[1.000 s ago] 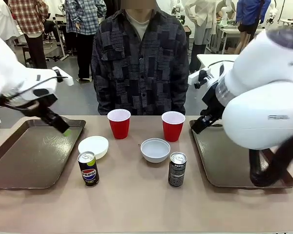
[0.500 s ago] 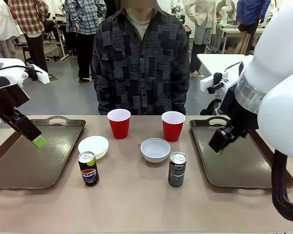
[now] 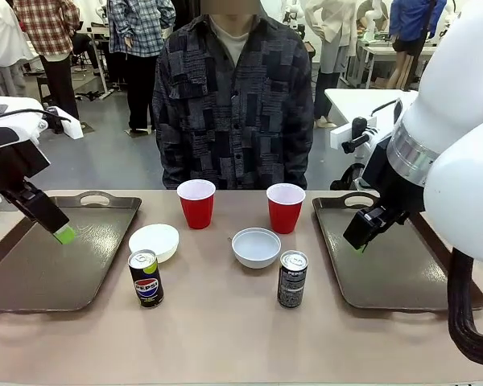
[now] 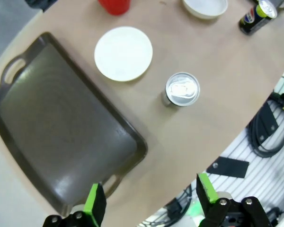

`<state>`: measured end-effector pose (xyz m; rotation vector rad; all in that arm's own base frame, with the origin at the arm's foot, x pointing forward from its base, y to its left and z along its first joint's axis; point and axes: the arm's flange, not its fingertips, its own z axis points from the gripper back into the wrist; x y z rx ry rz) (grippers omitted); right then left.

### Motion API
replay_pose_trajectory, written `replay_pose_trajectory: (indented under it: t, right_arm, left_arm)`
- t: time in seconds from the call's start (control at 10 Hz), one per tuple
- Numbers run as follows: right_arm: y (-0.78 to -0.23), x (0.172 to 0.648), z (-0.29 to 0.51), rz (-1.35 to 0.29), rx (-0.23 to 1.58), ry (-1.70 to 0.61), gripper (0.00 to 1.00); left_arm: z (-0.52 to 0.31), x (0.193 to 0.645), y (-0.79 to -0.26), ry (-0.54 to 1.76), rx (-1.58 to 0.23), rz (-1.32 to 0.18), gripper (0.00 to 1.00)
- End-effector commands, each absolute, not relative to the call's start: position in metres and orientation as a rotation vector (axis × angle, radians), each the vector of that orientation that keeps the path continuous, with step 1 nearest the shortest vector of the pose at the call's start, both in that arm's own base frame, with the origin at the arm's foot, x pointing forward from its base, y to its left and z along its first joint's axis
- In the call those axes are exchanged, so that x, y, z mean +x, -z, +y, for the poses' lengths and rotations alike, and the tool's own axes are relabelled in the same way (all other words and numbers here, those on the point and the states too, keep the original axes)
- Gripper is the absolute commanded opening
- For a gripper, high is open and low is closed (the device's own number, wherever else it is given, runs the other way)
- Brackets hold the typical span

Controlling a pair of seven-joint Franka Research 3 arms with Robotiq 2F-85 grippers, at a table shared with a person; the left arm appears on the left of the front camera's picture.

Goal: Prepare tableware on both trays.
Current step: Pick up a Picnic Bowl from the table and place it on a Handle tray.

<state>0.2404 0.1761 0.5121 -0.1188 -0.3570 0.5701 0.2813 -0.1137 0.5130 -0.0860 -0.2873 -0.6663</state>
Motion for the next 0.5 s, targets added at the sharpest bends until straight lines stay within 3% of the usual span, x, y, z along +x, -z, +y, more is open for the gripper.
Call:
replay_pose_trajectory:
  t: [0.0, 0.2, 0.4]
  right_arm:
    - [-0.508, 0.254, 0.166, -0.252, 0.053, -0.662, 1.00]
    - [-0.516, 0.266, 0.120, -0.258, 0.338, -0.536, 1.00]
    - [-0.526, 0.260, 0.051, -0.363, 0.635, -0.390, 1.00]
  left_arm:
    - [-0.114, 0.281, -0.513, 0.666, -0.086, -0.287, 1.00]
    - [-0.070, 0.300, -0.515, 0.534, -0.452, -0.310, 1.00]
    - [-0.025, 0.307, -0.513, 0.394, -0.738, -0.351, 1.00]
